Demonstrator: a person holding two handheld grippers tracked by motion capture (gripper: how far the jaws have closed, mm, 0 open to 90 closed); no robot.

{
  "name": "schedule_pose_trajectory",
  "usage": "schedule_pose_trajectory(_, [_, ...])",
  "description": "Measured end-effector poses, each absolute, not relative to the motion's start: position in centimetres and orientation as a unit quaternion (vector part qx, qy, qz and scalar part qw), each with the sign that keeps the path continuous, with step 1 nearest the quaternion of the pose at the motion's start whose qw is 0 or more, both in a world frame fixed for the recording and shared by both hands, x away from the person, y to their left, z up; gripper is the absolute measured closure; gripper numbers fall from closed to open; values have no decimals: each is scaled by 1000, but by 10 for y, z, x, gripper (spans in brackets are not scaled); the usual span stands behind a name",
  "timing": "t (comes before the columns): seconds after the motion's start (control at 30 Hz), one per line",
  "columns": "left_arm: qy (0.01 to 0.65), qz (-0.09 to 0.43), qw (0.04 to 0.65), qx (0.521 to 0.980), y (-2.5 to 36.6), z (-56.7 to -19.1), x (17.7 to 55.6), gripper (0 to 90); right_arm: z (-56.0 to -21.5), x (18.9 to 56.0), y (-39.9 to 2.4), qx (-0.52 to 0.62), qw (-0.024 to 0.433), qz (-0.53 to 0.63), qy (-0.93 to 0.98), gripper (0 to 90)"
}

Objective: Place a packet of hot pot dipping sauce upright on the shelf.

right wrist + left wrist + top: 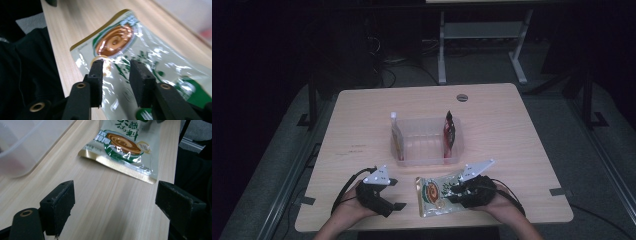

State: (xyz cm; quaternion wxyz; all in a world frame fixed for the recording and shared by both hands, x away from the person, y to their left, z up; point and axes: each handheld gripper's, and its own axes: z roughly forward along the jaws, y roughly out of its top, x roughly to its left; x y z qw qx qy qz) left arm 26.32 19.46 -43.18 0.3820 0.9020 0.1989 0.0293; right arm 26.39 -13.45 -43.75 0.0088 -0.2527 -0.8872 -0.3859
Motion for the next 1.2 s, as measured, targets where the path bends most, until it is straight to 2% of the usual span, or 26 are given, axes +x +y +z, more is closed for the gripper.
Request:
schedule_pose_trajectory(0.17, [187, 30, 387, 902, 183, -424, 267, 155, -433, 262, -158, -279, -5, -394, -875, 535])
schedule_pose_trajectory(0.5, [153, 26, 381, 911, 145, -422, 280, 153, -435, 257, -197, -317, -37, -393, -862, 460])
schedule_pose_trajectory(0.9, [115, 11, 362, 925, 100, -438, 299, 140, -439, 268, -218, -348, -50, -399, -847, 434])
schedule_pose_trajectory(1.2, [125, 3, 342, 931, 93, -459, 308, 142, -443, 271, -219, -352, -49, -394, -847, 433])
